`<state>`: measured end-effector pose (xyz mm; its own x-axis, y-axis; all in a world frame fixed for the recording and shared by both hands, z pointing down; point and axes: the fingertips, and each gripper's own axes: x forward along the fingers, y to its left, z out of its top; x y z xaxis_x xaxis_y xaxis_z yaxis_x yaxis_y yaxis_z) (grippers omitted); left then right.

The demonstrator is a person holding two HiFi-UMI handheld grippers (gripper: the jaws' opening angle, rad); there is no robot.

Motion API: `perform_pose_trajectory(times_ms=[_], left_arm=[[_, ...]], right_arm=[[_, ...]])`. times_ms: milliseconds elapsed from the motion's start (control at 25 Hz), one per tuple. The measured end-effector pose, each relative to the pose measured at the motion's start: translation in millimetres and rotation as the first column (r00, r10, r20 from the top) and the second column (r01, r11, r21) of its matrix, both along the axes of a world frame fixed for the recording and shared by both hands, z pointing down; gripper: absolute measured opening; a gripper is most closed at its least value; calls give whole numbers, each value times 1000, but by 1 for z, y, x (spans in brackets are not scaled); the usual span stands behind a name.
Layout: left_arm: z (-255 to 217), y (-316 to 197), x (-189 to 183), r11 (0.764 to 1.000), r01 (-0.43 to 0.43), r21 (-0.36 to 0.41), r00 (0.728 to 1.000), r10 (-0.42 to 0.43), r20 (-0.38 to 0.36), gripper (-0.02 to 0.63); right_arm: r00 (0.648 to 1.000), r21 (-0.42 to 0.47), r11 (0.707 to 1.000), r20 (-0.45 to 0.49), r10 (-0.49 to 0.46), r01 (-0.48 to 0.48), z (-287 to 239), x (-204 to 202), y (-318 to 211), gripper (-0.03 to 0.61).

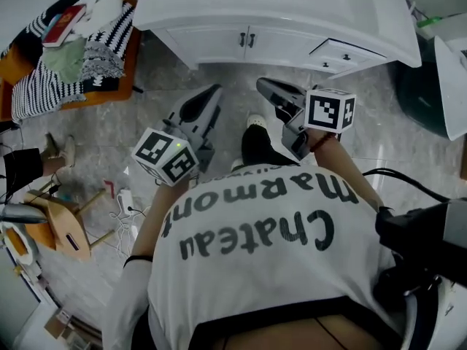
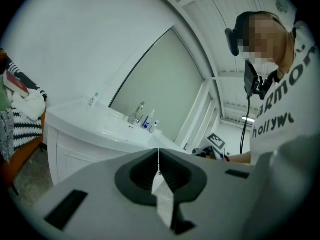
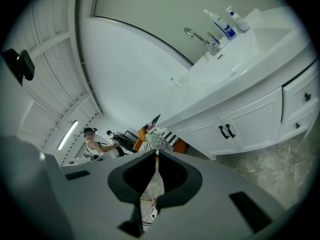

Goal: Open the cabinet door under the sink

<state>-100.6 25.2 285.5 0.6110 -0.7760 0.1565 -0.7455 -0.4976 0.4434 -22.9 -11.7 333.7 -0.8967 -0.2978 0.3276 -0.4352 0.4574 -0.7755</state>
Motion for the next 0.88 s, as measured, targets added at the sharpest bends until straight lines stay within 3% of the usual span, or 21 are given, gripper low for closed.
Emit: perform_pose_trajectory(times_ms=[440,680,880], left_arm=[[23,-79,15,997,46,-65,999,-46,3,11],[59,-110,12,990,84,-112,996,-83,9,11],[111,-115,-1,984,48,-171,998,-41,44,11]], right_arm=[[998,-100,993,-19,-62,60,49,8,-74,26],[995,-87,993,-51,-81,76,87,13,-113,26],[996,-86,995,-67,-64,58,125,13,-124,26]])
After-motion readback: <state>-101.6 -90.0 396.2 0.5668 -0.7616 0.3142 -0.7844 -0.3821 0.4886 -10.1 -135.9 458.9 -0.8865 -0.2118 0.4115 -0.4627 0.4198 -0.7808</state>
